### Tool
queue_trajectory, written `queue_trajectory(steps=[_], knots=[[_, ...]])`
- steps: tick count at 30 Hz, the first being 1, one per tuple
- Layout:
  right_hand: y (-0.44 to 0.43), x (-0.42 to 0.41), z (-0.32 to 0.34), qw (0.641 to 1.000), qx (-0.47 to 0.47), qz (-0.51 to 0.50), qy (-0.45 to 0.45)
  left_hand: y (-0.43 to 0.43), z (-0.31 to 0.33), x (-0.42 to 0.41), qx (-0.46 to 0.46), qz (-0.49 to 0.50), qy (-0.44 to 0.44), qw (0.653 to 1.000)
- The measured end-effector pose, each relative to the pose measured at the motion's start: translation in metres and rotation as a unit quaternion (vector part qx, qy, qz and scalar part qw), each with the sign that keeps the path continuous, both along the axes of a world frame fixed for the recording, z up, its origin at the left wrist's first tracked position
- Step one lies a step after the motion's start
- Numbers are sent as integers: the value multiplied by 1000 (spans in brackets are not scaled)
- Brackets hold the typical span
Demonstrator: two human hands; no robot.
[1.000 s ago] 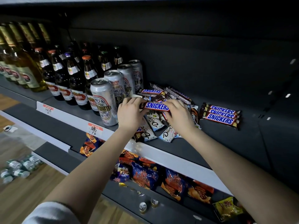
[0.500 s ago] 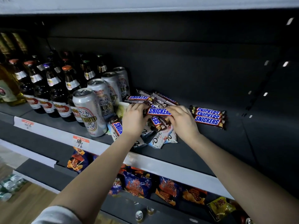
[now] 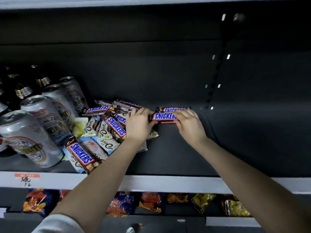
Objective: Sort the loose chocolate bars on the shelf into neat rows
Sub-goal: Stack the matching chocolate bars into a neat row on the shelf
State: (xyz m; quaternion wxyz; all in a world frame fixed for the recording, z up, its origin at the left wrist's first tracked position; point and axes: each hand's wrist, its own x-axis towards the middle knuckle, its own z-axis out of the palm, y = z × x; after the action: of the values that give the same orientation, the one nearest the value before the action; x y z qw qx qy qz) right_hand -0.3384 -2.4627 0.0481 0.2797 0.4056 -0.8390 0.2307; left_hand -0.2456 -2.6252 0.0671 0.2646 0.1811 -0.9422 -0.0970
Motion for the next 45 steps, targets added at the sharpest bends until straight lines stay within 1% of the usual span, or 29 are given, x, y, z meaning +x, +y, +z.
queue_trajectory(steps=[4, 9, 12, 16, 19, 23, 26, 38, 42, 45], knots=[[24, -8, -4, 1000, 0, -30, -1, 20, -5, -19, 2, -29, -13, 999], [38, -15, -17, 999, 10, -41, -23, 32, -18, -31, 16, -36, -35, 999], [37, -15, -26, 998, 13, -36, -54, 35, -26, -31, 31, -36, -35, 998], [36, -16, -27, 993, 10, -23, -118, 37, -29, -29, 16, -40, -24, 999], [37, -17, -27, 989, 16, -16, -143, 37, -30, -31, 17, -32, -22, 999], [38, -14, -26, 992, 9, 2, -128, 36, -32, -30, 45, -3, -12, 999], [37, -15, -25, 993, 14, 3, -115, 37, -31, -30, 57, 8, -32, 998], [37, -15, -28, 995, 29, -20, -97, 37, -29, -29, 44, 6, -50, 998], [34, -10, -18, 994, 27, -29, -98, 39, -25, -29, 21, -1, -86, 996], [26, -8, -9, 995, 21, -21, -99, 37, -12, -28, 37, -11, -99, 994]])
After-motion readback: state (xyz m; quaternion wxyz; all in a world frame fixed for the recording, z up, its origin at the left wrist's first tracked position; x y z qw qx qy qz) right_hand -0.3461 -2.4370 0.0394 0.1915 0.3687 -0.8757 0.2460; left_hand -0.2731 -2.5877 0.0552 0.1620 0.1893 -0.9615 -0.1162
